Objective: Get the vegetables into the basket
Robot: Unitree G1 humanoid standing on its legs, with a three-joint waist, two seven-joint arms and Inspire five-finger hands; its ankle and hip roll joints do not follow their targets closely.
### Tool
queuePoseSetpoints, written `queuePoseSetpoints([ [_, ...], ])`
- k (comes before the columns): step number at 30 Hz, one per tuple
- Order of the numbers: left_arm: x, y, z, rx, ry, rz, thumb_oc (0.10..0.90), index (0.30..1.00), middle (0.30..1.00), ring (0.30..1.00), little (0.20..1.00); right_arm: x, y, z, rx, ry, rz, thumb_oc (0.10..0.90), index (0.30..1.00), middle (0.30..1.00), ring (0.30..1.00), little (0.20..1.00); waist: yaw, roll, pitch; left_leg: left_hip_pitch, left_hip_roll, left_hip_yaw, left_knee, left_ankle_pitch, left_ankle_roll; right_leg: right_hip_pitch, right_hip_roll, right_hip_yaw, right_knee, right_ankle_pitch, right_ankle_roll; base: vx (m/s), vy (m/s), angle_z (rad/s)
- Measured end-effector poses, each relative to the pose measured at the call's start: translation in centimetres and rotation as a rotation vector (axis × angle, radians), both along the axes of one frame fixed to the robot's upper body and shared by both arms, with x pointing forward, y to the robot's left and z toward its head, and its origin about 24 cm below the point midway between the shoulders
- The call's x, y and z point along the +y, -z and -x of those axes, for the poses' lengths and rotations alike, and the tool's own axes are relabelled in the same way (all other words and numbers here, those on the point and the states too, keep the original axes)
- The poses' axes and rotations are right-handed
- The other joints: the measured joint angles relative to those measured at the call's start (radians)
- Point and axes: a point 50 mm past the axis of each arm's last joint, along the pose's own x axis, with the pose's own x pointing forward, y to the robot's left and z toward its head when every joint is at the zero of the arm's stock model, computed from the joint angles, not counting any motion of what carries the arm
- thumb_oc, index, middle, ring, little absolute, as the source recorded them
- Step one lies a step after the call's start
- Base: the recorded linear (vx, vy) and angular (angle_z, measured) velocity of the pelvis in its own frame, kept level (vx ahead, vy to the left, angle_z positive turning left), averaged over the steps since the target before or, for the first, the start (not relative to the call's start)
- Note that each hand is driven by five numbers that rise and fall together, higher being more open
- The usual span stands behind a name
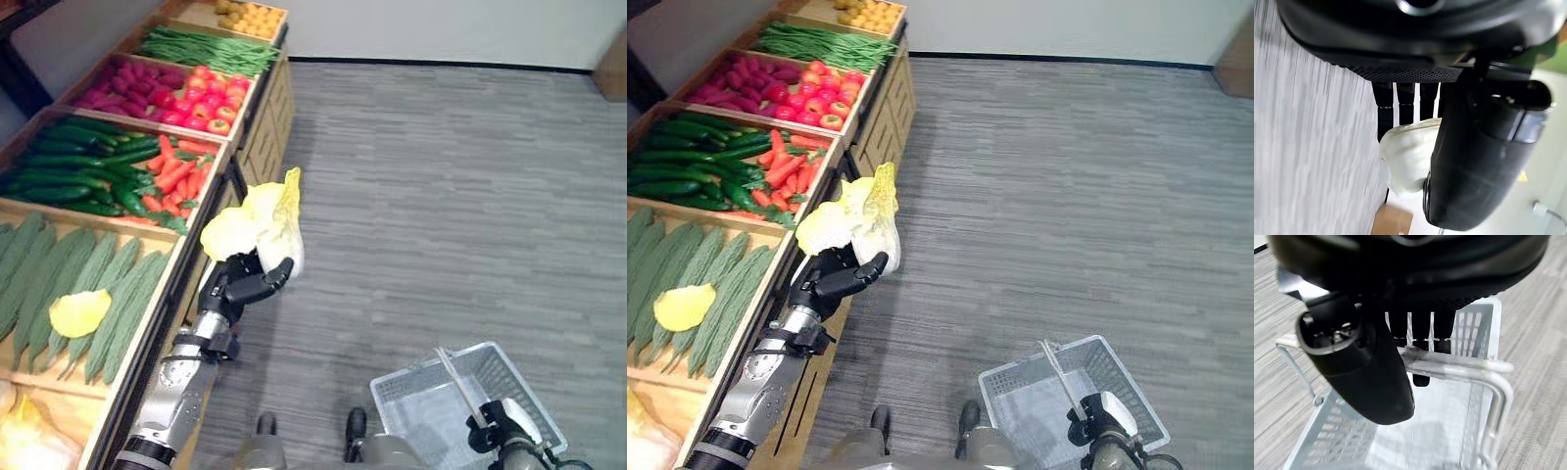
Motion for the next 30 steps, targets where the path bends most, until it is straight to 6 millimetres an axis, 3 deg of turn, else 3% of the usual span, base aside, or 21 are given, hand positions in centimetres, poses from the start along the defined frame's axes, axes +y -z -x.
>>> queuePoseSetpoints([
  [3, -0.1, 0.0, 0.0, 0.002, 0.004, 0.001, 0.400, 0.300, 0.300, 0.300, 0.300, -0.2, 0.0, 0.6, 0.012, 0.004, 0.005, 0.400, 0.300, 0.300, 0.300, 0.300, -0.024, 0.017, -0.006, -0.011, 0.011, 0.071, 0.087, -0.002, 0.020, 0.017, -0.006, -0.049, -0.002, 0.001, 0.010, 0.08, 0.166, -0.46],
  [4, -0.3, -0.2, -0.2, -0.006, 0.010, 0.001, 0.400, 0.300, 0.300, 0.300, 0.300, -0.3, 0.3, 1.4, 0.032, 0.013, 0.005, 0.400, 0.300, 0.300, 0.300, 0.300, -0.034, 0.015, -0.005, 0.000, -0.006, 0.104, 0.072, 0.009, 0.041, 0.004, -0.028, -0.028, 0.020, -0.015, 0.036, 0.07, 0.177, -0.45],
  [7, 0.1, -0.2, -0.1, -0.002, 0.001, -0.013, 0.400, 0.300, 0.300, 0.300, 0.300, 0.0, 0.9, 3.8, 0.088, 0.033, -0.008, 0.400, 0.300, 0.300, 0.300, 0.300, -0.031, 0.009, -0.005, 0.048, -0.071, 0.166, -0.008, 0.035, 0.095, 0.002, -0.094, 0.003, 0.008, 0.023, 0.093, 0.04, 0.125, -0.33],
  [9, 0.5, -0.3, -0.1, -0.005, -0.011, -0.017, 0.400, 0.300, 0.300, 0.300, 0.300, 0.4, 1.2, 4.1, 0.102, 0.042, -0.021, 0.400, 0.300, 0.300, 0.300, 0.300, -0.030, 0.009, -0.004, 0.063, -0.087, 0.170, -0.032, 0.040, 0.103, 0.013, -0.106, 0.004, -0.008, 0.037, 0.112, 0.03, 0.054, -0.04],
  [13, 0.9, -0.2, 0.1, 0.000, -0.030, -0.021, 0.400, 0.300, 0.300, 0.300, 0.300, 0.4, 1.5, 4.3, 0.125, 0.059, -0.020, 0.400, 0.300, 0.300, 0.300, 0.300, -0.026, 0.008, -0.005, 0.087, -0.099, 0.168, -0.031, 0.042, 0.108, 0.064, -0.115, -0.007, -0.059, 0.074, 0.107, 0.02, 0.032, 0.08],
  [19, 1.6, -0.6, 0.1, -0.013, -0.026, -0.103, 0.400, 0.300, 0.300, 0.300, 0.300, -2.3, -0.1, 2.2, 0.083, 0.065, 0.051, 0.400, 0.300, 0.300, 0.300, 0.300, -0.024, 0.009, -0.006, 0.110, -0.088, 0.151, -0.031, 0.037, 0.101, 0.110, -0.101, -0.030, -0.086, 0.078, 0.107, 0.00, -0.024, 0.09],
  [22, 1.8, -0.8, 0.1, -0.021, -0.004, -0.171, 0.400, 0.300, 0.300, 0.300, 0.300, -4.6, -2.1, 0.2, 0.019, 0.034, 0.114, 0.400, 0.300, 0.300, 0.300, 0.300, -0.023, 0.009, -0.009, 0.114, -0.082, 0.147, -0.032, 0.035, 0.093, 0.116, -0.095, -0.032, -0.086, 0.074, 0.105, 0.00, -0.030, 0.01],
  [25, 2.1, -1.2, 0.1, -0.036, 0.018, -0.223, 0.400, 0.300, 0.300, 0.300, 0.300, -5.5, -3.4, -0.9, -0.013, 0.002, 0.152, 0.400, 0.300, 0.300, 0.300, 0.300, -0.025, 0.008, -0.013, 0.113, -0.078, 0.145, -0.036, 0.029, 0.083, 0.116, -0.091, -0.031, -0.086, 0.072, 0.103, 0.00, -0.011, 0.00],
  [28, 2.0, -2.3, 0.0, -0.080, 0.080, -0.332, 0.400, 0.300, 0.300, 0.300, 0.300, -4.9, -8.1, -5.7, -0.214, -0.238, 0.212, 0.400, 0.300, 0.300, 0.300, 0.300, -0.040, 0.012, -0.018, 0.118, -0.070, 0.156, -0.035, 0.033, 0.081, 0.113, -0.084, -0.020, -0.088, 0.071, 0.101, 0.00, -0.018, -0.13],
  [30, 0.5, -3.0, -0.6, -0.123, 0.150, -0.363, 0.400, 0.300, 0.300, 0.300, 0.300, -4.0, -10.9, -8.6, -0.332, -0.355, 0.245, 0.400, 0.300, 0.300, 0.300, 0.300, -0.041, 0.012, -0.024, 0.120, -0.067, 0.165, -0.036, 0.041, 0.087, 0.112, -0.080, -0.013, -0.086, 0.071, 0.101, -0.01, -0.008, -0.10],
])
